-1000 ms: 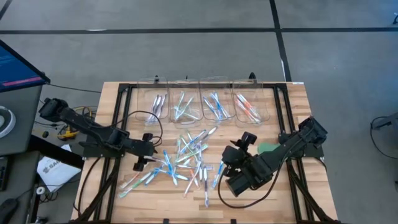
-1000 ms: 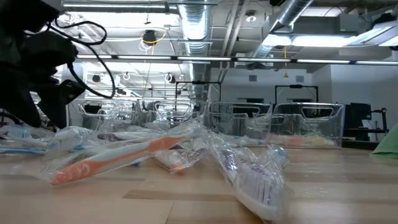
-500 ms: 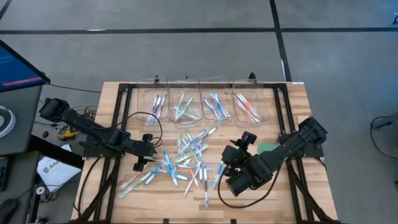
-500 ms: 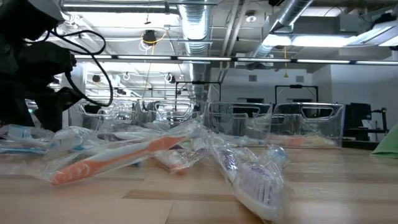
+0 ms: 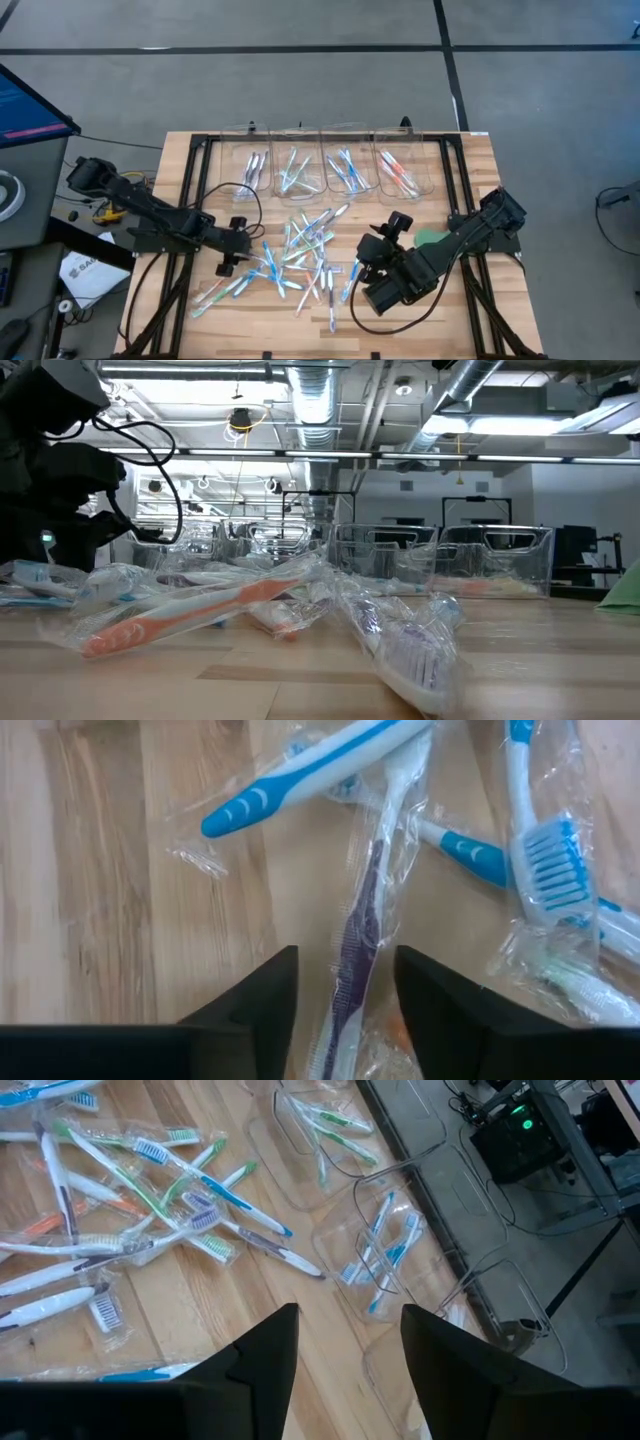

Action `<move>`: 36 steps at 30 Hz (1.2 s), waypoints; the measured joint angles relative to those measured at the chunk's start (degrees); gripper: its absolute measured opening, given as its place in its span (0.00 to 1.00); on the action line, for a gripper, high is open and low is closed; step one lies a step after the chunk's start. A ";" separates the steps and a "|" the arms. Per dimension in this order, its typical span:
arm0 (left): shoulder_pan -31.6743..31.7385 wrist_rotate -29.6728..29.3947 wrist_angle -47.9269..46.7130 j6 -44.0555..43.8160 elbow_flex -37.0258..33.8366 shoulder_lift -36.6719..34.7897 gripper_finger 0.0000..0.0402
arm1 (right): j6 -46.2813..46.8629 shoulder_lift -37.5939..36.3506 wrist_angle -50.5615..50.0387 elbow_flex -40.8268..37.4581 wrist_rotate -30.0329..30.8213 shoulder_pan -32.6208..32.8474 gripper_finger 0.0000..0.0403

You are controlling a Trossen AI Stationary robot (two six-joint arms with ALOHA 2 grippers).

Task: Pick & Place Toothbrushes
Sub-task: Put the purple toothbrush into the left transparent bin

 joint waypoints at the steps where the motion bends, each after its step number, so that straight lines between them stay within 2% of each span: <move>1: 0.00 0.02 -0.02 0.00 0.00 0.00 0.36 | -0.06 0.00 0.00 0.00 0.00 -0.01 0.43; 7: 0.00 0.02 0.03 -0.03 0.00 0.00 0.09 | -0.08 0.00 0.00 0.00 0.02 -0.28 0.43; 9: 0.00 0.35 0.03 -0.29 0.00 0.00 0.04 | -0.08 0.00 0.00 0.00 0.02 -0.28 0.43; 18: 0.00 1.50 -0.42 -3.22 0.19 -0.57 0.02 | -0.07 0.00 -0.08 0.00 0.00 -0.28 0.43; 26: 0.00 0.35 -9.02 -3.63 7.23 -0.58 0.02 | -0.08 0.00 -0.09 -0.02 0.02 -0.33 0.43; 29: -0.02 -3.01 -11.89 -2.66 10.77 -0.57 0.02 | -0.08 0.00 -0.09 -0.02 0.02 -0.31 0.43; 32: -0.04 -10.45 -15.25 -2.33 14.17 -0.57 0.02 | -0.08 0.00 -0.09 -0.03 0.02 -0.31 0.43; 36: 0.00 -16.49 -18.28 -3.72 17.21 -0.55 0.02 | -0.08 -0.08 0.10 -0.72 0.11 -0.31 0.43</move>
